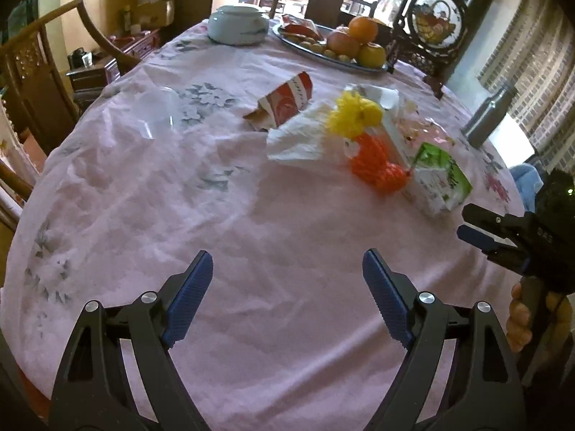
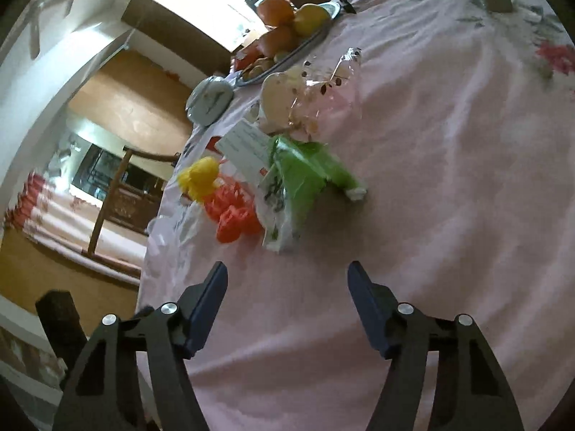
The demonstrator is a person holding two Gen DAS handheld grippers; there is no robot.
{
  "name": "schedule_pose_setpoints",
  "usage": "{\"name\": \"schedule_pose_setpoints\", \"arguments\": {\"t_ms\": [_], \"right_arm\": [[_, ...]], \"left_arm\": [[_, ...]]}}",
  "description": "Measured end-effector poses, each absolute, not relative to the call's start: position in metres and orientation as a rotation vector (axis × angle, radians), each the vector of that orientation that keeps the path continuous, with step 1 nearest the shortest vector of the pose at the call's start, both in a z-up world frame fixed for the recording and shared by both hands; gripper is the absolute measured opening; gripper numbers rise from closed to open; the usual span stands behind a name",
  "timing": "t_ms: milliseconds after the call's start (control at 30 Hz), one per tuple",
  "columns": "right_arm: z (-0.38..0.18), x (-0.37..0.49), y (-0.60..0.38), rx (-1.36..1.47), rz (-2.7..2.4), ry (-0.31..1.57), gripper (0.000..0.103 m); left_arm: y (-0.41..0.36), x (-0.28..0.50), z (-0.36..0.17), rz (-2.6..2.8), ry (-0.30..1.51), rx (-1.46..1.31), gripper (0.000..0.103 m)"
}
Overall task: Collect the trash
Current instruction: 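Swing both open tools back over the table, then grasp the orange netted wrapper with the left tool while the right tool grasps the green packet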
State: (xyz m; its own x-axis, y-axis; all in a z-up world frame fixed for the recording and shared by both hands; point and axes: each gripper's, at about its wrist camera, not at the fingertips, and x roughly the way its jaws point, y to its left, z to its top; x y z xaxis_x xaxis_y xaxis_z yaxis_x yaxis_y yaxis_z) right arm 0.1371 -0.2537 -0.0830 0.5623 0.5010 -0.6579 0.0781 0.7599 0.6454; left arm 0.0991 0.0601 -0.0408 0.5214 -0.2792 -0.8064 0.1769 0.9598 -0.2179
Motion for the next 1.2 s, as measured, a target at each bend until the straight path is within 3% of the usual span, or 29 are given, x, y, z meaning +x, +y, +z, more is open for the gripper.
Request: {"name": "schedule_pose_setpoints", "arguments": {"t_ms": [233,300,367,533,867,1200], "right_arm": [[-0.081,0.163,-0.248,0.685,0.247,0.949,0.062],[-0.081,0.169,-0.246,0.684,0.247,0.953,0.05],[-0.08,0.172,-0.246,0.676,0.238,0.954,0.03],[-0.072,0.167,-0.249,0.688,0.269,0.926,0.016],[-0.039,0.106,-0.287,0.617,0.245,0.805,0.015],[-0.046,0.055,-0.315,0.56,0.177,0.774,0.015]], "left_arm": [[0.064,0.117,-0.045,-0.261,0.995,-0.118,0.083],[0.063,0.12,-0.045,-0.265,1.001,-0.125,0.083],[0.061,0.122,-0.044,-0.268,1.001,-0.119,0.083],[0.054,0.124,-0.041,-0.276,1.0,-0.102,0.083],[0.025,0.135,-0.036,-0.31,1.012,-0.078,0.083],[-0.035,0.173,-0.037,-0.361,1.094,-0.089,0.081]]}}
